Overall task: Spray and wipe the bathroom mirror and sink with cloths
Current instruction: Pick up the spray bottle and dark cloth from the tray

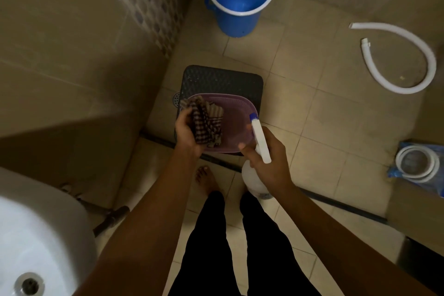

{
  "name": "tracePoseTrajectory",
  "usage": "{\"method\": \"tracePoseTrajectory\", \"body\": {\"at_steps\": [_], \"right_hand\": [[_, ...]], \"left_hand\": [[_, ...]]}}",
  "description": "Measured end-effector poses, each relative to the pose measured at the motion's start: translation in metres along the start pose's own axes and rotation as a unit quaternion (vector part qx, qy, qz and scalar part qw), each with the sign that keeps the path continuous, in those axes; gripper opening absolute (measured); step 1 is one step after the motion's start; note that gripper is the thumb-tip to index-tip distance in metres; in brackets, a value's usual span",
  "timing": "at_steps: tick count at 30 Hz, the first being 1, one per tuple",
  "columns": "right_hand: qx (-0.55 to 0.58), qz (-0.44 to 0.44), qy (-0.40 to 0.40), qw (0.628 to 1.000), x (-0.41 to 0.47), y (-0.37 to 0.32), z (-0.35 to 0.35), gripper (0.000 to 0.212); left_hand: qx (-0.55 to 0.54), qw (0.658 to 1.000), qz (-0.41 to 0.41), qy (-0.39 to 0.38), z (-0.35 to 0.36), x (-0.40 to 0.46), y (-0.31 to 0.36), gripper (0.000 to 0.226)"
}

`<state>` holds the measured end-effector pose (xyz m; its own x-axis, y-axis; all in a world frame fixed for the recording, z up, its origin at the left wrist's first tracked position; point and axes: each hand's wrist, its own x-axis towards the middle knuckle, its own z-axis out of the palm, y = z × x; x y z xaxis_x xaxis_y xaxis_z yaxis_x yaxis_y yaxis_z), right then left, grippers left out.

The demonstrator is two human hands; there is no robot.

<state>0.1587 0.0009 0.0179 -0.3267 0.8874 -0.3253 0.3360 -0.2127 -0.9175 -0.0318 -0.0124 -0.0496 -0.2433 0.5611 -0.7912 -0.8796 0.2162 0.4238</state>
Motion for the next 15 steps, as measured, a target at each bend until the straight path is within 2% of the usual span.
{"method": "tracePoseTrajectory", "body": {"at_steps": [2, 5, 11, 15], "right_hand": [[0.005, -0.001, -0.002, 1.000, 0.000, -0.003, 0.005, 0.036], [0.017, -0.004, -0.007, 1.000, -0.001, -0.005, 0.012, 0.038], [0.008, 0.012, -0.012, 1.000, -0.005, -0.006, 0.025, 0.034], [0.011, -0.007, -0.007, 1.000, -0.013, -0.024, 0.031, 0.035]], "left_hand": [[0.018, 0.999, 0.010, -0.046, 0.008, -0.010, 0.002, 0.050], [0.043, 0.996, 0.005, -0.073, 0.018, -0.022, 0.003, 0.033], [0.001, 0.999, -0.045, -0.011, 0.017, -0.037, 0.012, 0.033], [0.045, 0.997, -0.017, -0.061, 0.018, -0.057, 0.029, 0.027]]}}
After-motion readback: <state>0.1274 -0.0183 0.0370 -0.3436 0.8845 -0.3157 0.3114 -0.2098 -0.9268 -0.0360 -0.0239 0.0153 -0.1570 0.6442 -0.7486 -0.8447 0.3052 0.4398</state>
